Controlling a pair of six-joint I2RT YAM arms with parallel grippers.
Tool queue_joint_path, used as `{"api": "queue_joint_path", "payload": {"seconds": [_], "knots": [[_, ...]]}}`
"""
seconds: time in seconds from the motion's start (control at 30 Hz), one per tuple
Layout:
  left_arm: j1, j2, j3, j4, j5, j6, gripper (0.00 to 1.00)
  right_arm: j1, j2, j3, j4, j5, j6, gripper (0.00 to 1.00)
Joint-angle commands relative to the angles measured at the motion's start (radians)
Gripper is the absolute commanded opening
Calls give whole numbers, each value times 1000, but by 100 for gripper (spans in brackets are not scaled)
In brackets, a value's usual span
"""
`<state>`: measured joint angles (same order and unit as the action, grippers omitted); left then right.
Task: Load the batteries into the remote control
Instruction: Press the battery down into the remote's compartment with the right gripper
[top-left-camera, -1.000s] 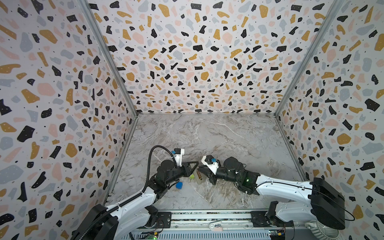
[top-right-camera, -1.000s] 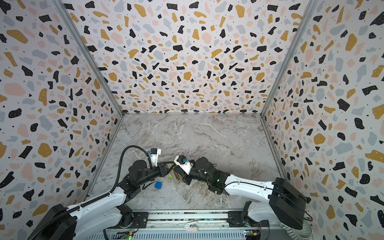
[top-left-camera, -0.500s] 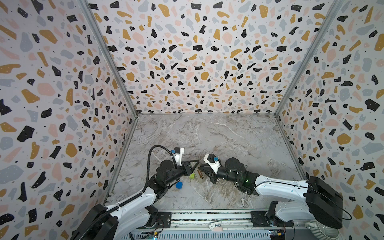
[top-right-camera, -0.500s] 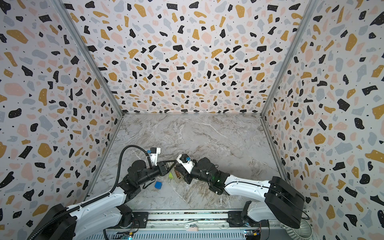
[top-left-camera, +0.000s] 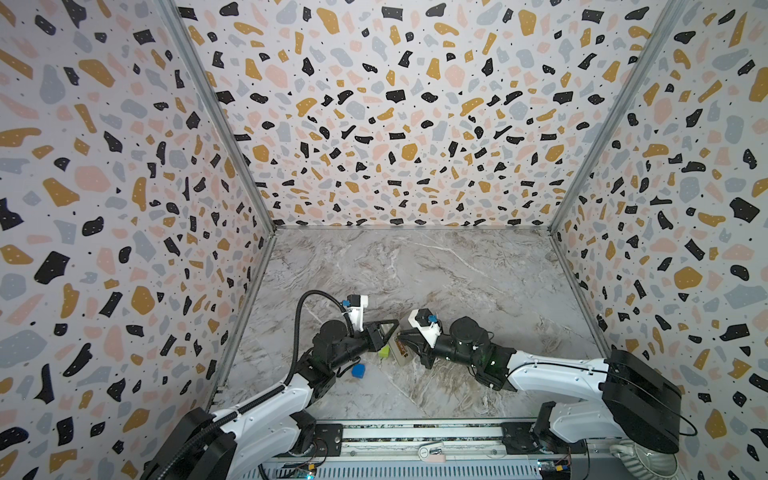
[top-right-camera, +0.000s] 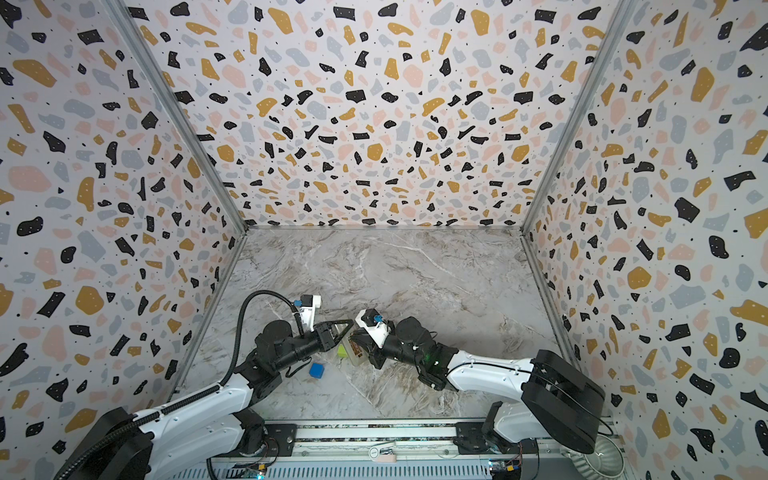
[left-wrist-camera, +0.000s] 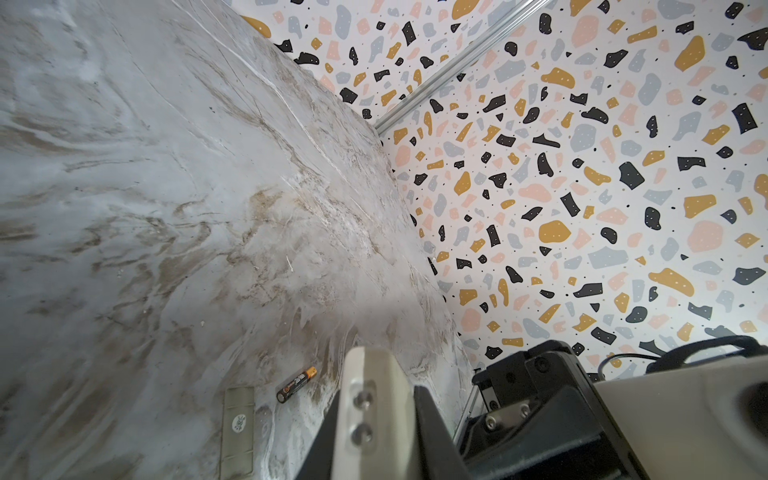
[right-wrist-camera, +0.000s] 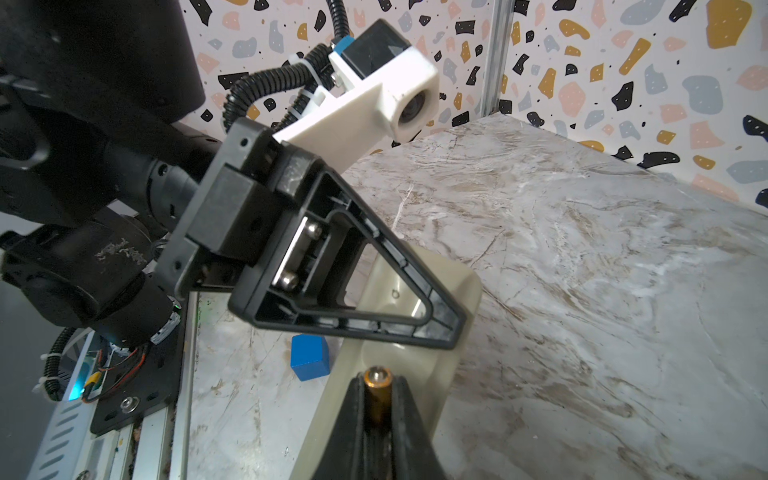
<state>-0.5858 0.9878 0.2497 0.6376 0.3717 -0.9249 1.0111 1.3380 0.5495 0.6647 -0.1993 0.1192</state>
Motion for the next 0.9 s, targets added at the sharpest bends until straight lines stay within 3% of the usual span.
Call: {"api": "queue_joint_path", "payload": {"seconds": [0.0,0.87], "knots": [[-6,-10,30,84,-4,-6,0,-7,4,-2,32,-11,14,0],[-7,-20,34,78,-7,-7,0,-25,59,-46,84,22,33,2]]}}
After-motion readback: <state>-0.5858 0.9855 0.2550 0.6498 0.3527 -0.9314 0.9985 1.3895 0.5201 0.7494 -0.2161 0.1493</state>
